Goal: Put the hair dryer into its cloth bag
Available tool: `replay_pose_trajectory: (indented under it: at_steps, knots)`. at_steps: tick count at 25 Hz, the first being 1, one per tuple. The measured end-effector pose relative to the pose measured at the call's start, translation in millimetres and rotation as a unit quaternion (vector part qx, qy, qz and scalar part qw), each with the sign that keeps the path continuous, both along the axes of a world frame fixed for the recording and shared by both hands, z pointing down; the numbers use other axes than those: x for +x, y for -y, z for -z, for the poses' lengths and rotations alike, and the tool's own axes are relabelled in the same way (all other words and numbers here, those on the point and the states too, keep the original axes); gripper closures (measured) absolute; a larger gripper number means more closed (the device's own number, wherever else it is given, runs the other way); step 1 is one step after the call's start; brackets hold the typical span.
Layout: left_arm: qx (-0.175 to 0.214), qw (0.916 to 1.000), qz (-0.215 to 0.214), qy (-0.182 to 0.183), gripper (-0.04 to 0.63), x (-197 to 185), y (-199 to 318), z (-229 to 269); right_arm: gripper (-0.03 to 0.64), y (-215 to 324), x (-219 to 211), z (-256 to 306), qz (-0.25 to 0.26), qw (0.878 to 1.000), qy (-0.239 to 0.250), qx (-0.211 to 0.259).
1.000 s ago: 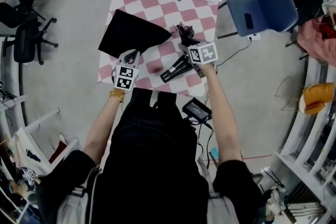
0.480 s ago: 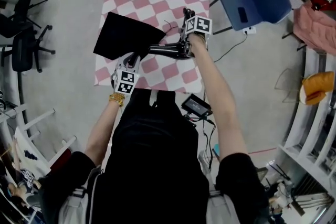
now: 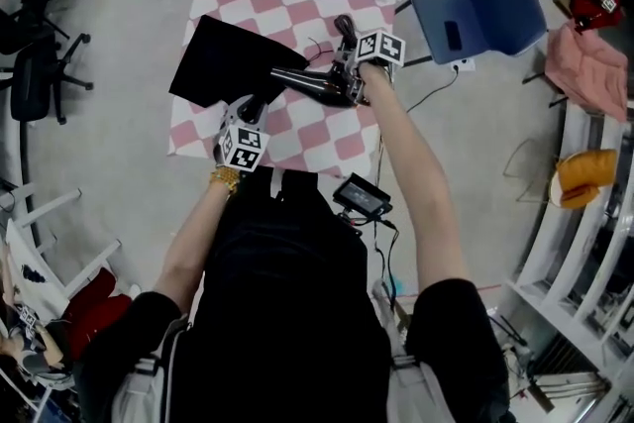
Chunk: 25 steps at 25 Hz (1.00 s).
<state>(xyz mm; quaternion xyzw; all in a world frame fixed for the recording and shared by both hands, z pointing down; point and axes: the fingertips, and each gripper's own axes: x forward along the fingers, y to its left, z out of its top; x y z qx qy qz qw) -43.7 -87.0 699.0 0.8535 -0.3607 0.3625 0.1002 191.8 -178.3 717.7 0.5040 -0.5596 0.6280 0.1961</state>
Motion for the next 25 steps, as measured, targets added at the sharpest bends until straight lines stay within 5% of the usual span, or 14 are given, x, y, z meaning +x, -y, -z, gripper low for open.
replay_pose_trajectory:
  at_steps: [3,5,6,7,8,9,10,13,14,15,16,22,24,25]
  knots:
    - [-0.006,0.9999,-0.005,0.006,0.477,2.4,-1.3,-6.2,0.410,-5.5,-6.3,11.9,0.044,0.999,0.017,0.028]
    - [-0.011,0.9998,-0.012,0.012,0.471,5.5,-2.7,-9.9,0.405,-7.5,-8.9,24.6,0.132,0.988,-0.006,0.078]
    - [-0.012,0.9996,-0.017,0.017,0.468,7.4,-3.4,-12.0,0.407,-7.9,-10.5,32.4,0.199,0.973,-0.030,0.116]
    - [-0.014,0.9994,-0.023,0.024,0.466,9.3,-3.9,-14.7,0.407,-8.7,-12.9,40.1,0.280,0.944,-0.064,0.162]
    - [-0.014,0.9990,-0.029,0.031,0.463,11.1,-4.2,-17.6,0.407,-10.7,-15.9,46.2,0.369,0.899,-0.107,0.210]
    - [-0.014,0.9986,-0.035,0.038,0.462,13.0,-4.0,-20.7,0.407,-14.4,-18.7,49.5,0.461,0.836,-0.155,0.253]
    - [-0.015,0.9981,-0.039,0.045,0.462,14.7,-3.4,-23.7,0.407,-18.8,-19.8,49.4,0.550,0.757,-0.209,0.286]
    - [-0.023,0.9965,-0.044,0.067,0.462,16.3,1.3,-32.0,0.407,-24.3,-14.0,30.2,0.744,0.475,-0.351,0.312]
    - [-0.027,0.9958,-0.045,0.075,0.462,16.4,3.2,-34.9,0.405,-23.6,-12.8,22.2,0.776,0.408,-0.372,0.307]
    - [-0.031,0.9950,-0.045,0.084,0.462,16.6,4.7,-38.3,0.402,-22.0,-13.3,15.6,0.794,0.366,-0.379,0.303]
    - [-0.037,0.9939,-0.046,0.094,0.462,16.9,5.4,-42.3,0.394,-20.4,-15.4,10.4,0.806,0.342,-0.379,0.300]
    - [-0.080,0.9865,-0.058,0.130,0.494,19.4,-0.5,-56.0,0.354,-38.5,-29.4,-25.6,0.877,0.216,-0.335,0.270]
    - [-0.084,0.9868,-0.058,0.126,0.529,21.4,-3.5,-56.0,0.373,-46.0,-29.2,-37.5,0.891,0.188,-0.327,0.254]
    - [-0.084,0.9877,-0.054,0.120,0.540,21.4,-2.8,-54.7,0.371,-46.1,-29.4,-39.4,0.892,0.189,-0.324,0.253]
